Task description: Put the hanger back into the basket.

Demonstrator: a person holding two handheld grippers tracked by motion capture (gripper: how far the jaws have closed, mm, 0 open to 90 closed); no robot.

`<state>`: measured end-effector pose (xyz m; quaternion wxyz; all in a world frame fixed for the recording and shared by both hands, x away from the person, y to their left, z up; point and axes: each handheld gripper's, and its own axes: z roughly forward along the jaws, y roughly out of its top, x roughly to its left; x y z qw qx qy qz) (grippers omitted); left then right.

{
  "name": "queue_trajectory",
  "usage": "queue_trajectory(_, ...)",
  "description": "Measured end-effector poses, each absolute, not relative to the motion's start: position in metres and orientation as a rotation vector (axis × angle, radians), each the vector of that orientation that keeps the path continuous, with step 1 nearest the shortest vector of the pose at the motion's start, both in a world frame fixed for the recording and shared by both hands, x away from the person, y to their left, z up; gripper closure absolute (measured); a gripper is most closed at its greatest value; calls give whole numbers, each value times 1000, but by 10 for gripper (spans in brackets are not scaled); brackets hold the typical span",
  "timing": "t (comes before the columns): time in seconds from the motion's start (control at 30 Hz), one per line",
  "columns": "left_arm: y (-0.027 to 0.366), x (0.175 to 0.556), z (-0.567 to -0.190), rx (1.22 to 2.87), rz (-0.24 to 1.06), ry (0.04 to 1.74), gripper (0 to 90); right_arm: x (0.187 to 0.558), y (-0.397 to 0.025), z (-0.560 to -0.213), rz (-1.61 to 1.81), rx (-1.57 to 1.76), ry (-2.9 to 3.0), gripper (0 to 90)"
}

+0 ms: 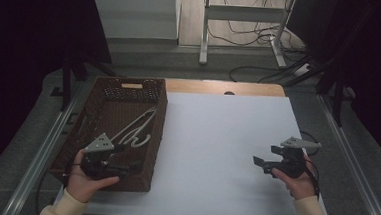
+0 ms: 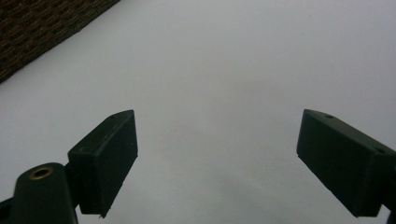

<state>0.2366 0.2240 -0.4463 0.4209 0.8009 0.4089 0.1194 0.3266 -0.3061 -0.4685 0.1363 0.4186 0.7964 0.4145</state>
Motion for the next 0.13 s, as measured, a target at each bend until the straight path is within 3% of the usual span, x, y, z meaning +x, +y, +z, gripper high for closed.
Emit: queue_trajectory(0.13,225,236,-446,2005,303,1019,195,326,-305,-468,1198,1200,2303,120)
